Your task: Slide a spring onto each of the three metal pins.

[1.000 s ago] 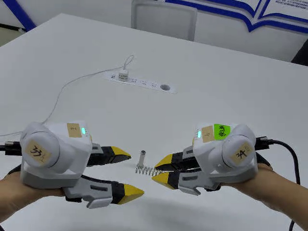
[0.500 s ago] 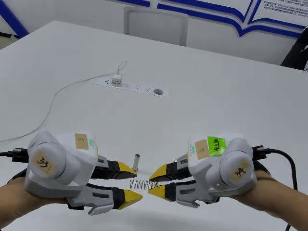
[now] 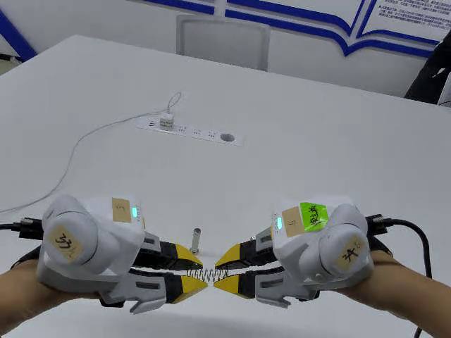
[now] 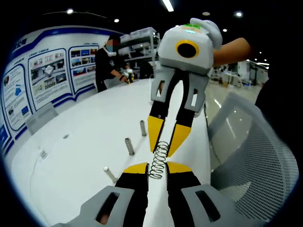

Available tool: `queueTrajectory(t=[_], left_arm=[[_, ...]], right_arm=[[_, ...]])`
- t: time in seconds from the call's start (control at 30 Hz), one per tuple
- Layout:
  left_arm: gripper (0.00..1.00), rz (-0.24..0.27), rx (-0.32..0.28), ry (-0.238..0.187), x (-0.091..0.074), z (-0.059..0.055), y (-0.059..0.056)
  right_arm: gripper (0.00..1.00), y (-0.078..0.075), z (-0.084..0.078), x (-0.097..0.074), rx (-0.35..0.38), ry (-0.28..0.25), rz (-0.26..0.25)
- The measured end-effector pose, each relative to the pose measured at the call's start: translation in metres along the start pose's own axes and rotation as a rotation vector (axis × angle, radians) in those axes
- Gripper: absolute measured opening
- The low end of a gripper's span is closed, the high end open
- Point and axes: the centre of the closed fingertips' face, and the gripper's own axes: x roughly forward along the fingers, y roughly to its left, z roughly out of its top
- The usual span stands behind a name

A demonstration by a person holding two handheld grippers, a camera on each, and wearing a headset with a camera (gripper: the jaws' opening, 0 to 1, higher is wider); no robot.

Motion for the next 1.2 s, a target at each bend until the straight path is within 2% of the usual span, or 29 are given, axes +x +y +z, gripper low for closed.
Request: queueTrajectory(t=[0.1,0.13,0.17,0.3,0.57,0.7,0.83,1.2], left_arm=[[0.12,0.004,0.035,-0.003,-0.002,0.001,-0.001],[0.11,-0.008,0.077,0.015,-0.003,-0.001,-0.003],[0.10,0.003,0.096,-0.001,-0.002,0.002,-0.002],[0.10,-0.008,0.110,0.014,-0.003,0.002,-0.003],[0.10,0.007,0.118,0.001,-0.004,0.010,0.003],[0.10,0.014,0.104,-0.020,-0.005,0.018,0.009],[0.10,0.018,0.119,-0.025,-0.005,0.024,0.011],[0.10,0.004,0.123,-0.025,-0.005,0.024,0.010]], right_arm=[[0.11,-0.003,0.003,-0.002,-0.001,-0.007,-0.006],[0.11,-0.005,0.002,-0.002,-0.020,0.001,-0.019],[0.11,-0.003,0.003,-0.002,-0.020,-0.005,-0.005],[0.11,-0.001,0.005,-0.003,-0.061,0.009,-0.006],[0.12,-0.010,0.008,-0.009,-0.061,0.006,-0.023],[0.12,-0.018,0.011,-0.016,-0.046,-0.015,-0.033],[0.12,-0.023,0.013,-0.019,-0.033,-0.033,-0.046],[0.13,-0.023,0.009,-0.015,0.009,-0.034,-0.024]])
